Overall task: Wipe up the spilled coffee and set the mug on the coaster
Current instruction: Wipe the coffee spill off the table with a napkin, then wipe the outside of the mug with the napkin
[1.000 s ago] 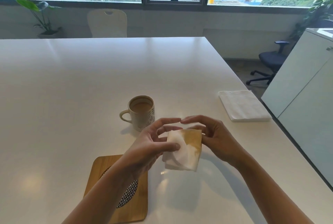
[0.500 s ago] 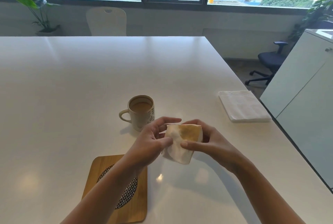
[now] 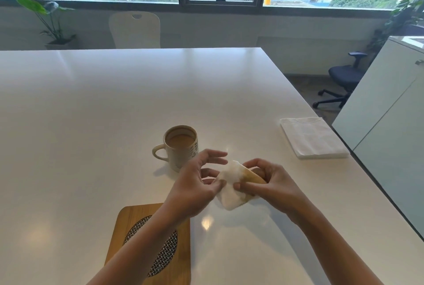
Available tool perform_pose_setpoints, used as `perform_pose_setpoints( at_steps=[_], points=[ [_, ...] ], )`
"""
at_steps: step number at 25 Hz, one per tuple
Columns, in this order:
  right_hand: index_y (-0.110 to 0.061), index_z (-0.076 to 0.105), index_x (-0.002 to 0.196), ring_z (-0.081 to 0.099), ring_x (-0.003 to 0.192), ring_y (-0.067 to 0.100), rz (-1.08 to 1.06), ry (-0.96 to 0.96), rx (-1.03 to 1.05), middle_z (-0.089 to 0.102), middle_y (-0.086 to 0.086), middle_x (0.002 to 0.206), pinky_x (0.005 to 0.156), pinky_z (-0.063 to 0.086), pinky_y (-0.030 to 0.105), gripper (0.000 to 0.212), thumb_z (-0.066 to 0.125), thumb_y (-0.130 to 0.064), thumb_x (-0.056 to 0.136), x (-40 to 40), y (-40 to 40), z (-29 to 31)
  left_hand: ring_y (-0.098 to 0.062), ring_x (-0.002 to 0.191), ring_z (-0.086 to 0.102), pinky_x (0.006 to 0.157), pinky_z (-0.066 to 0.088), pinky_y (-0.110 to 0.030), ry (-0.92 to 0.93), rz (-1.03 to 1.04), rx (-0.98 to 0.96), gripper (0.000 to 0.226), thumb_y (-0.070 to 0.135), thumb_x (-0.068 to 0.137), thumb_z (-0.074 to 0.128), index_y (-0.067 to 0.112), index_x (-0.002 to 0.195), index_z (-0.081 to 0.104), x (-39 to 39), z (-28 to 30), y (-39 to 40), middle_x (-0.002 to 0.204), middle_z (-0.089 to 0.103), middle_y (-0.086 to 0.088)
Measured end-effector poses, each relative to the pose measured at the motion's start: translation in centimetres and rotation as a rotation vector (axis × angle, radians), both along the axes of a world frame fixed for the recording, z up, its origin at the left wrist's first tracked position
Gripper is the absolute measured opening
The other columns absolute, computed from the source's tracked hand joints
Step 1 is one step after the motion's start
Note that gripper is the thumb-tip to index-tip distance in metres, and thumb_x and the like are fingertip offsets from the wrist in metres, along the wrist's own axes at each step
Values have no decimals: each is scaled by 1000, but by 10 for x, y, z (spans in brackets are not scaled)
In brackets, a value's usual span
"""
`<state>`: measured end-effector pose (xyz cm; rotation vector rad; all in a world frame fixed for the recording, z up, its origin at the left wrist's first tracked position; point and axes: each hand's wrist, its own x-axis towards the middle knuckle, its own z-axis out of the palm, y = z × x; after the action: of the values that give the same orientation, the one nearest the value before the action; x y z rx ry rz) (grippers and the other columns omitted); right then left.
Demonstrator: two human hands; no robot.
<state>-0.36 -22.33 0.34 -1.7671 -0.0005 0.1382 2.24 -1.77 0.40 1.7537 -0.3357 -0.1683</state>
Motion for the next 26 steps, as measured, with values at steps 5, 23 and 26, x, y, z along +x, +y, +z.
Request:
perform_pose_setpoints(
  at_steps=[5, 23, 26],
  points=[
    [-12, 74, 97, 77, 81, 23, 59, 58, 68, 79, 7, 88, 66, 61, 28, 30, 85, -27, 74, 4, 0, -1, -7, 98, 72, 80, 61, -24, -134, -25, 89, 41, 2, 84, 78, 22, 117, 67, 3, 7, -1, 113, 71, 8],
    [-13, 75, 108, 66, 63, 11, -160, 336, 381, 73, 3, 80, 57, 52, 22, 21, 71, -18, 88, 19, 14, -20, -25, 121, 53, 107, 42, -49, -177, 476, 673, 104, 80, 40, 81, 23, 125, 62, 74, 1, 53, 117, 69, -1],
    [-8, 74, 108, 66, 61, 10, -148, 334, 375, 73, 4, 80, 55, 52, 20, 22, 72, -15, 88, 18, 15, -20, -23, 109, 62, 92, 53, -45, -127, 483, 615, 93, 80, 38, 81, 25, 111, 66, 76, -1, 53, 105, 72, 4]
  ],
)
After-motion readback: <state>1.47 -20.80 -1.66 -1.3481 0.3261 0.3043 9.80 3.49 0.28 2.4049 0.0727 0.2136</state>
